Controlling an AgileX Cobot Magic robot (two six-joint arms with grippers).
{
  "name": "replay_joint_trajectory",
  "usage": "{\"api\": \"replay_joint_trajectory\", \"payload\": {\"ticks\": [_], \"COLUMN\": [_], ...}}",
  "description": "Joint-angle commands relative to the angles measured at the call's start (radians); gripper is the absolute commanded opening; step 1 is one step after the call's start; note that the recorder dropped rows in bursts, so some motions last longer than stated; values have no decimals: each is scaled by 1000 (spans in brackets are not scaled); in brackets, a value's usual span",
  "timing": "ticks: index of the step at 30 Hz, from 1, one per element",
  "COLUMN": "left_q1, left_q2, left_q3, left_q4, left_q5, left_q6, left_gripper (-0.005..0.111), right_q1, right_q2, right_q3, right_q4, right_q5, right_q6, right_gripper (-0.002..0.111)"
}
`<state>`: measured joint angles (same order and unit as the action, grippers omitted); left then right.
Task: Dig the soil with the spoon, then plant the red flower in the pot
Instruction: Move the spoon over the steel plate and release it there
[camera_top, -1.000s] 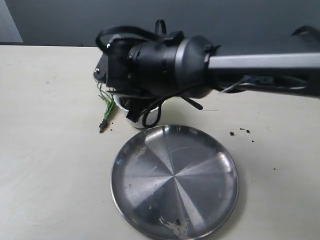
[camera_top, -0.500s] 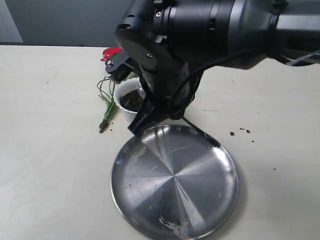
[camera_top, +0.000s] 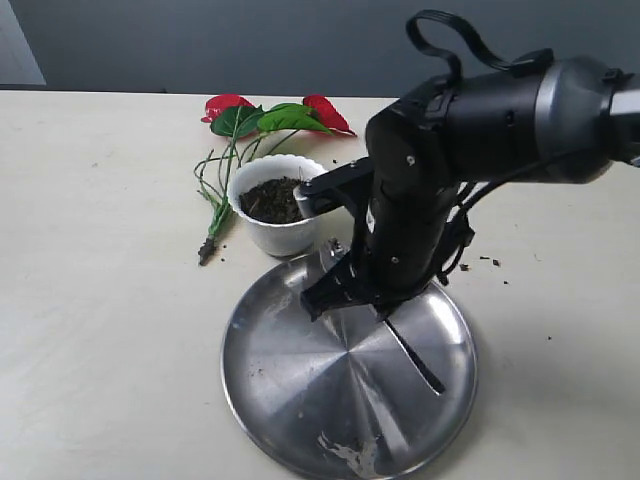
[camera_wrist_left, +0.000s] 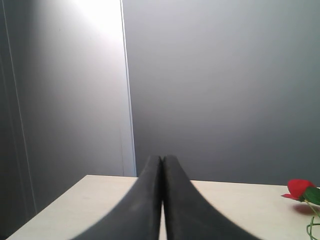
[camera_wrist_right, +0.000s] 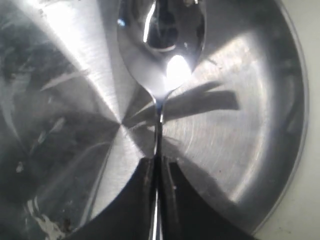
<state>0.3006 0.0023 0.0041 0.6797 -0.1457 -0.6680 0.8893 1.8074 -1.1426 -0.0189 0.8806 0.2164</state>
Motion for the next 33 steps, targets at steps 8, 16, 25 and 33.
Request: {"api": "replay_joint_trajectory", "payload": {"ticks": [8, 16, 25, 33], "left_q1": [-4, -4, -4, -4], "left_q2": [-2, -2, -2, -2], "left_q3": [-4, -4, -4, -4], "left_q4": [-2, -2, -2, -2], "left_q5": [-4, -4, -4, -4], "left_q6": [-3, -3, -3, -3], "left_gripper": [0, 0, 0, 0], "right_q1": [-111, -111, -111, -56], "right_q2": [132, 133, 100, -63], "right_q3": [5, 5, 5, 5], "right_q4": [101, 144, 190, 370], "right_q5": [-55, -74, 20, -9], "right_q6": [-135, -197, -204, -235], "right_gripper": [-1, 9, 39, 38]}}
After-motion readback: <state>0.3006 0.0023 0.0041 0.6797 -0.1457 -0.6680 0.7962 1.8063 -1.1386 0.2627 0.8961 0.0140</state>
